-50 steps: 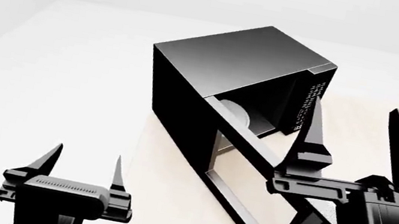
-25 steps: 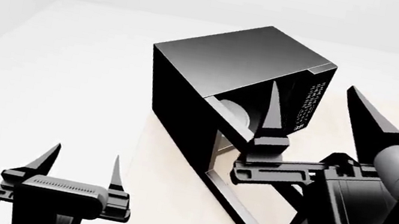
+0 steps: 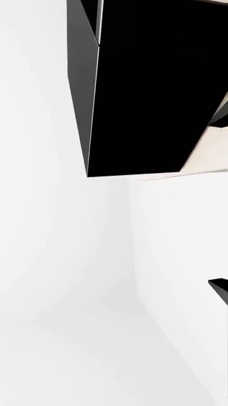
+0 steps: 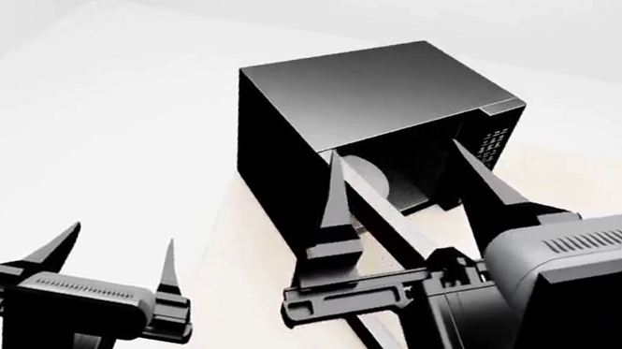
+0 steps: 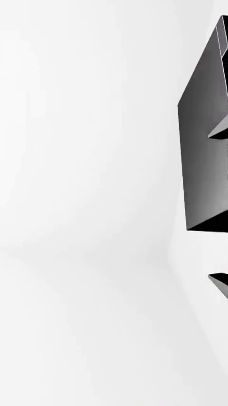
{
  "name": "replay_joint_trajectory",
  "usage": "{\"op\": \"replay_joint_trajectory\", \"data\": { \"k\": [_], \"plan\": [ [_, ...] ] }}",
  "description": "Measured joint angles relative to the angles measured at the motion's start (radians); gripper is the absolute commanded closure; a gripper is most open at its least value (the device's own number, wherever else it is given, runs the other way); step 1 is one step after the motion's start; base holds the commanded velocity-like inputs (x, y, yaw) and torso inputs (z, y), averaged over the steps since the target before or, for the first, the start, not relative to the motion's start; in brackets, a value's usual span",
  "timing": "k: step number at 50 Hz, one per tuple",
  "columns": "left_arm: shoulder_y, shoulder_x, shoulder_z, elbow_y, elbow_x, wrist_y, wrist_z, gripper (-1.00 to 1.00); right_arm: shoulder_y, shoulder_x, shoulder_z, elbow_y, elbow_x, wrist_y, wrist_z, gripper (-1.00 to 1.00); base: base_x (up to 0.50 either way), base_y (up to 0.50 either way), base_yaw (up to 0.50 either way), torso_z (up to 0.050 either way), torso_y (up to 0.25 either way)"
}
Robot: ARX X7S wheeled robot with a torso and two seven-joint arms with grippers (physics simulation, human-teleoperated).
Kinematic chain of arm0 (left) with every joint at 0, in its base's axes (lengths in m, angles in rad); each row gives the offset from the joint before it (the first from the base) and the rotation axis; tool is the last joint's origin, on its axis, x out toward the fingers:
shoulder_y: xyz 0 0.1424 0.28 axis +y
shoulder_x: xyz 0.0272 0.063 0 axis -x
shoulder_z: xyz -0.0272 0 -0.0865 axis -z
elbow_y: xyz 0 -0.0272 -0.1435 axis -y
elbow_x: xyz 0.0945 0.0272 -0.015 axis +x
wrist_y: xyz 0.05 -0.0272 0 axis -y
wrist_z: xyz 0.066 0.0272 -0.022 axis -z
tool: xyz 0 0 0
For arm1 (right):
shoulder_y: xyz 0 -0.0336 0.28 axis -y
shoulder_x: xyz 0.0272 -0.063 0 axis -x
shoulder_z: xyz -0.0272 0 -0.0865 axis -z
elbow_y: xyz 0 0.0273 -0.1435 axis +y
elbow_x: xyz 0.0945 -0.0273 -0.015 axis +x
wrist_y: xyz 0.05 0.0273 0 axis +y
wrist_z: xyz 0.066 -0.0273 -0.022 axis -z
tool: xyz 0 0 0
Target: Close the microwave.
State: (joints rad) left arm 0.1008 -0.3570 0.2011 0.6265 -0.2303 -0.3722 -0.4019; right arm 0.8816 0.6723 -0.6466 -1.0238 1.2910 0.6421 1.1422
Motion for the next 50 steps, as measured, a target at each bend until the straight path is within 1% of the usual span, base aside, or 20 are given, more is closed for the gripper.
{"op": "replay_joint_trajectory", "data": {
  "k": [22,50],
  "plan": [
    [0.003,-0.009,-0.012,-0.001,-0.01,0.005,-0.009,-1.0,0.017,-0.075,-0.08,0.039,0.053,0.024,0.012,-1.0,0.0,0.0,0.0,0.0,0.0],
    [0.003,-0.015,-0.005,0.003,-0.014,0.002,-0.018,-1.0,-0.025,-0.086,-0.143,0.122,0.055,0.051,0.012,-1.0,0.0,0.0,0.0,0.0,0.0]
  ]
}}
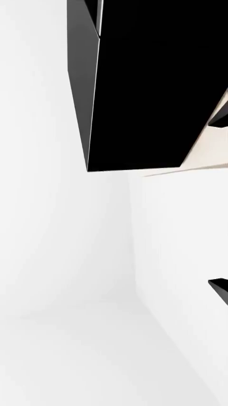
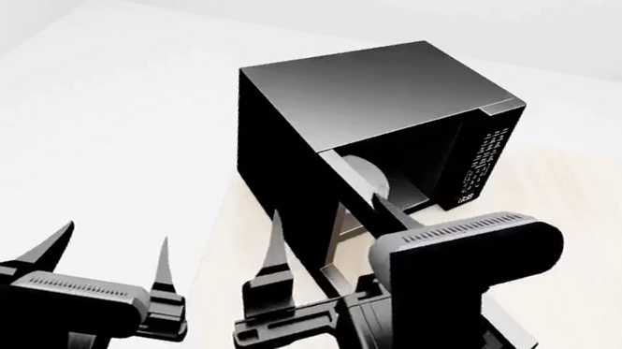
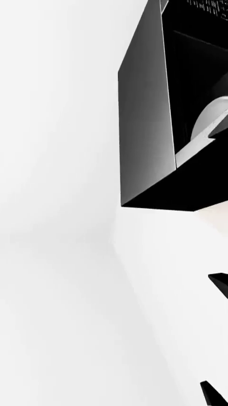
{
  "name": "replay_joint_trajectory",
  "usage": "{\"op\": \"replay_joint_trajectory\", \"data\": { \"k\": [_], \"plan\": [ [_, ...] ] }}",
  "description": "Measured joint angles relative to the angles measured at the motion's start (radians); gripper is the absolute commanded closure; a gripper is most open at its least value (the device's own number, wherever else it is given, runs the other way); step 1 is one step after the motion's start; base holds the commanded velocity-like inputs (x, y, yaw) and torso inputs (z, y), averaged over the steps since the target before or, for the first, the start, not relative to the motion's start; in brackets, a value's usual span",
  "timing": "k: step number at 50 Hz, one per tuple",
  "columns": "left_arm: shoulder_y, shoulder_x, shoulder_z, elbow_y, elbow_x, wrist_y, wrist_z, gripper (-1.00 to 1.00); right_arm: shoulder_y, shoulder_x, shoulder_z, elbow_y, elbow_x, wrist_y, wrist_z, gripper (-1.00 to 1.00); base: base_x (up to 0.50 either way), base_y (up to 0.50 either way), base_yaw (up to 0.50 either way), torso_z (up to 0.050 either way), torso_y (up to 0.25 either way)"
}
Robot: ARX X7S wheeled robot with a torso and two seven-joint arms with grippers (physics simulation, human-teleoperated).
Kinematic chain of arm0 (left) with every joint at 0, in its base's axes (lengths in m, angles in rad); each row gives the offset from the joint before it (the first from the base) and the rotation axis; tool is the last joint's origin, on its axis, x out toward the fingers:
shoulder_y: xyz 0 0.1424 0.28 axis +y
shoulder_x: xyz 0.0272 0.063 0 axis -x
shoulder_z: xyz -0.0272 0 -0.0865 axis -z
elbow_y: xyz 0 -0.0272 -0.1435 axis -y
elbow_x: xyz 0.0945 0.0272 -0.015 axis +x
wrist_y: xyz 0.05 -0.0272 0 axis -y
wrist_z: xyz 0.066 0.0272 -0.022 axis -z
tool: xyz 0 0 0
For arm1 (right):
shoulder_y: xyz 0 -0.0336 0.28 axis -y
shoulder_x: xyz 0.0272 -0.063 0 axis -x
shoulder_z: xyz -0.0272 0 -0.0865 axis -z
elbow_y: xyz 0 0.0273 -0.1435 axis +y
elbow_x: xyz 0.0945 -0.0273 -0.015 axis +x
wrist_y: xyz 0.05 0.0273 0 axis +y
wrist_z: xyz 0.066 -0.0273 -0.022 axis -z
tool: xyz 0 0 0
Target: Close the microwave.
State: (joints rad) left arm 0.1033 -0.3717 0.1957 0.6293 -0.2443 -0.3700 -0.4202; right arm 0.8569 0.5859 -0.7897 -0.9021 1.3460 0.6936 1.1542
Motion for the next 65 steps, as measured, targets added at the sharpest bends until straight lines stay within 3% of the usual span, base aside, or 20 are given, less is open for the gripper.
{"op": "replay_joint_trajectory", "data": {
  "k": [65],
  "plan": [
    [-0.007,-0.016,0.019,-0.005,-0.016,0.006,-0.005,-1.0,-0.117,0.008,-0.083,0.157,-0.105,-0.016,-0.123,-1.0,0.0,0.0,0.0,0.0,0.0]
  ]
}}
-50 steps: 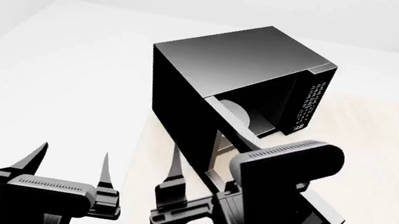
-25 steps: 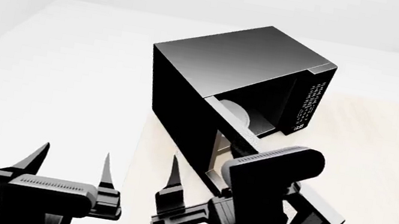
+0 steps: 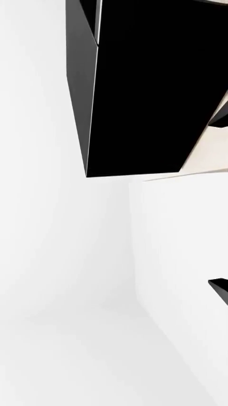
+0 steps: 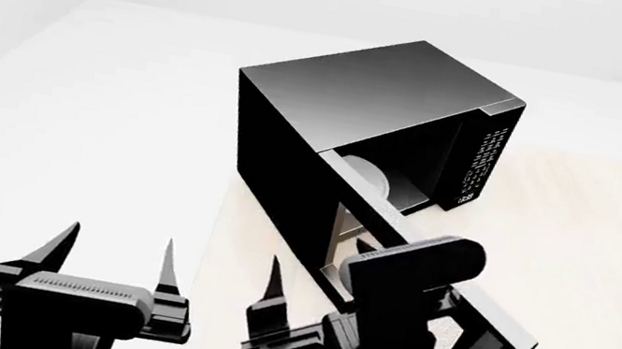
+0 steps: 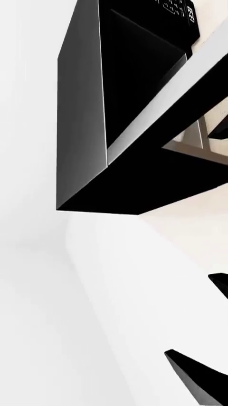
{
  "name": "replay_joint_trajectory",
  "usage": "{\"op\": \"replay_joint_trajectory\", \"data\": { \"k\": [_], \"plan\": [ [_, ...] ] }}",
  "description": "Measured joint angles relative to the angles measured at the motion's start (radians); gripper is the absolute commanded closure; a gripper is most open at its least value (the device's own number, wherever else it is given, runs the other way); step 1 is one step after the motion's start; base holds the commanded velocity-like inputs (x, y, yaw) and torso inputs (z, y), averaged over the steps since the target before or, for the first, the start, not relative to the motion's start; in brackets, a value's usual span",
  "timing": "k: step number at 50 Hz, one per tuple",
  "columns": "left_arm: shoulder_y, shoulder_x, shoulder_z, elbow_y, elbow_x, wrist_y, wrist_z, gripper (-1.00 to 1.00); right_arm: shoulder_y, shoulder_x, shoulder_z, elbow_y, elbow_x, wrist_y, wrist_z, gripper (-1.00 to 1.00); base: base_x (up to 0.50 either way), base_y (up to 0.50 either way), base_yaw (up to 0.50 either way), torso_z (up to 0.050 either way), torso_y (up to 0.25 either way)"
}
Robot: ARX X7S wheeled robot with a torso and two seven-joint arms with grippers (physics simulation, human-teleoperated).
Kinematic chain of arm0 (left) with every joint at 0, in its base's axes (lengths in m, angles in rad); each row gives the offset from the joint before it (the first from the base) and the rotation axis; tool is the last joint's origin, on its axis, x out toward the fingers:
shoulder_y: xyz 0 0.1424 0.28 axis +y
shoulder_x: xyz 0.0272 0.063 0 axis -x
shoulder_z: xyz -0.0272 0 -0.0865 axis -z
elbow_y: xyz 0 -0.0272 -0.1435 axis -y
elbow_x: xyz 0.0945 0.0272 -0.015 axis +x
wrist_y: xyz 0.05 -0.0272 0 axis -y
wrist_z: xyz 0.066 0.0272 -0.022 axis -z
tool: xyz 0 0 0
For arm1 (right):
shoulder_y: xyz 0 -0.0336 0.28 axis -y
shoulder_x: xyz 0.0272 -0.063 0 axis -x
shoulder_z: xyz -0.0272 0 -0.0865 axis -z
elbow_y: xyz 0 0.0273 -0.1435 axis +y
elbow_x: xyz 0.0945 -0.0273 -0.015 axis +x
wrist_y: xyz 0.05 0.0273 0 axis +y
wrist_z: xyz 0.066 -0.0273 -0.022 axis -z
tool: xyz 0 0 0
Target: Close the microwave.
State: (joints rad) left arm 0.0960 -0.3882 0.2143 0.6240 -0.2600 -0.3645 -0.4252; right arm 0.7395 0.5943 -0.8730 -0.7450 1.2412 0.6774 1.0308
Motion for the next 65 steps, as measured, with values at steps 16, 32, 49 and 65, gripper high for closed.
{"op": "replay_joint_trajectory", "data": {
  "k": [16,32,49,65],
  "plan": [
    [-0.003,-0.004,0.004,-0.002,-0.002,-0.001,-0.003,-1.0,-0.029,0.004,-0.016,0.044,-0.038,-0.013,-0.03,-1.0,0.0,0.0,0.0,0.0,0.0],
    [-0.005,-0.006,0.01,-0.005,-0.003,0.003,-0.005,-1.0,-0.042,0.007,-0.022,0.076,-0.06,-0.024,-0.048,-1.0,0.0,0.0,0.0,0.0,0.0],
    [-0.005,-0.01,0.015,-0.009,-0.004,0.009,-0.007,-1.0,-0.046,0.012,-0.02,0.104,-0.069,-0.032,-0.06,-1.0,0.0,0.0,0.0,0.0,0.0],
    [-0.007,-0.013,0.02,-0.012,-0.007,0.012,-0.008,-1.0,-0.049,0.015,-0.021,0.134,-0.08,-0.038,-0.076,-1.0,0.0,0.0,0.0,0.0,0.0]
  ]
}}
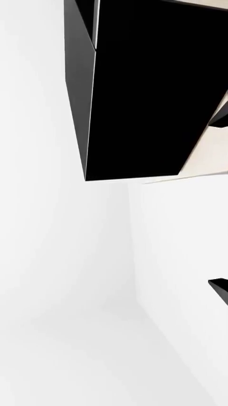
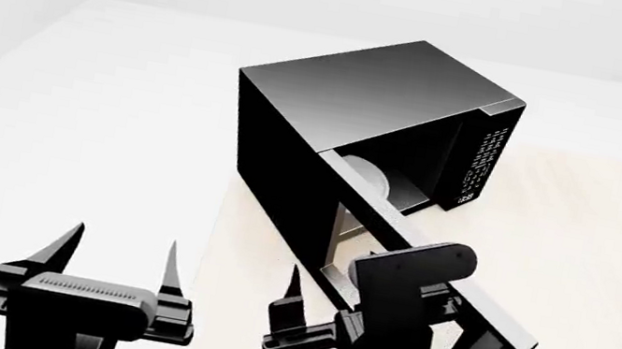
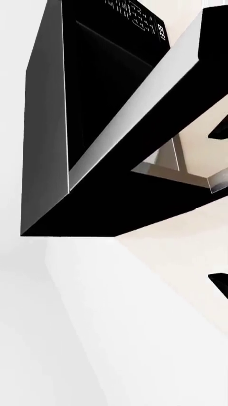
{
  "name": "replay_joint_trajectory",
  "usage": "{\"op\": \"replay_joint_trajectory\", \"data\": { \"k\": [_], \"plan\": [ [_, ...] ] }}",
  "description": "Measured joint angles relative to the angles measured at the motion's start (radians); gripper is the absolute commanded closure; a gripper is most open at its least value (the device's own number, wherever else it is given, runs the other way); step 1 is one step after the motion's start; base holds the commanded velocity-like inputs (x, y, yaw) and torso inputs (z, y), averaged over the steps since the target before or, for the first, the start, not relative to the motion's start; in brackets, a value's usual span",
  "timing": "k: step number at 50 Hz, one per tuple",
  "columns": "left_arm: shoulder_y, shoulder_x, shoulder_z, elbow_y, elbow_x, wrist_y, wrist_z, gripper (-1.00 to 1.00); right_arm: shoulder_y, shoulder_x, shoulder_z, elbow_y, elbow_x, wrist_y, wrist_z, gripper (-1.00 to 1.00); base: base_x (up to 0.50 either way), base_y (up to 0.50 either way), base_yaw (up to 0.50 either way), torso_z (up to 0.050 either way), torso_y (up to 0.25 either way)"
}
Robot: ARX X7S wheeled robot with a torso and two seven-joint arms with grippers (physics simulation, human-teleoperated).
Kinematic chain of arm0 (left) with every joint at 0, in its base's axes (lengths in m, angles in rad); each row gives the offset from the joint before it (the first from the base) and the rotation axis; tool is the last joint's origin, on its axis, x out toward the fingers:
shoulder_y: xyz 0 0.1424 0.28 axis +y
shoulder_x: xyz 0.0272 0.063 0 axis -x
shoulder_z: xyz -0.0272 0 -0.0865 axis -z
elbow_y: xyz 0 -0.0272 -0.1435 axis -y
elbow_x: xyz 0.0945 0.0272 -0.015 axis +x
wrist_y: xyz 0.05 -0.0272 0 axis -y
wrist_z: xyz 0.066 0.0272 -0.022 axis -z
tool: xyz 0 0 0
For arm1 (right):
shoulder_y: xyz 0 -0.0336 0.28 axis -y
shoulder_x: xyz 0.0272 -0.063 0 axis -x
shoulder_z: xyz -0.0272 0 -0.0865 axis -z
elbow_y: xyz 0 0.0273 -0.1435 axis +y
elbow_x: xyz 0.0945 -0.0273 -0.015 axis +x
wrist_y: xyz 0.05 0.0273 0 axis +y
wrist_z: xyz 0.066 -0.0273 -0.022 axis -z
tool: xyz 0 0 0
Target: Close the microwave.
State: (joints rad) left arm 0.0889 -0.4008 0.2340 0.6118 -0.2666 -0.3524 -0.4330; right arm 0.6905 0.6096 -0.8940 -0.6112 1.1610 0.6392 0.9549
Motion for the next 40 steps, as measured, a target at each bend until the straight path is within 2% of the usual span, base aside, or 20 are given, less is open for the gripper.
{"op": "replay_joint_trajectory", "data": {
  "k": [40],
  "plan": [
    [-0.002,-0.009,0.009,0.007,-0.007,-0.004,-0.008,-1.0,-0.01,0.006,0.005,0.077,-0.028,-0.024,-0.035,-1.0,0.0,0.0,0.0,0.0,0.0]
  ]
}}
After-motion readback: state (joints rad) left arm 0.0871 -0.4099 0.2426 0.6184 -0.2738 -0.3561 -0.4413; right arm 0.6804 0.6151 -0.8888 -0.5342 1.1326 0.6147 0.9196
